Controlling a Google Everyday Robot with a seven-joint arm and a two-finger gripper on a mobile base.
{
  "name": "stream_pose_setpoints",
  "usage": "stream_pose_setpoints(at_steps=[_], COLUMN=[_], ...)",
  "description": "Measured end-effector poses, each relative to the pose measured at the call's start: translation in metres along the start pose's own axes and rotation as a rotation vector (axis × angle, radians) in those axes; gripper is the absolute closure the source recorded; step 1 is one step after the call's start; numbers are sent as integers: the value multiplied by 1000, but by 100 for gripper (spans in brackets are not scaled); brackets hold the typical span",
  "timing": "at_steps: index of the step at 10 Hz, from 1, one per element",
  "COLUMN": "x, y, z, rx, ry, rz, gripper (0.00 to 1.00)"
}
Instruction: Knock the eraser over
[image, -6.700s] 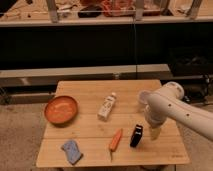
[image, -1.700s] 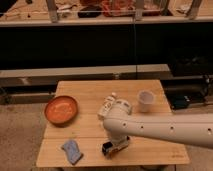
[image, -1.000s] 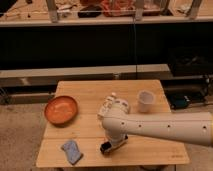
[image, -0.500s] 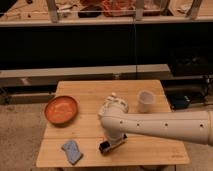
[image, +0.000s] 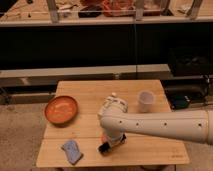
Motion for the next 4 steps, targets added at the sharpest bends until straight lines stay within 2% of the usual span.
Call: stream_pose_setpoints(at_steps=[4], x=[3], y=[-1], z=[0], rx=[-2], ry=[6], rz=[6], gripper=[100])
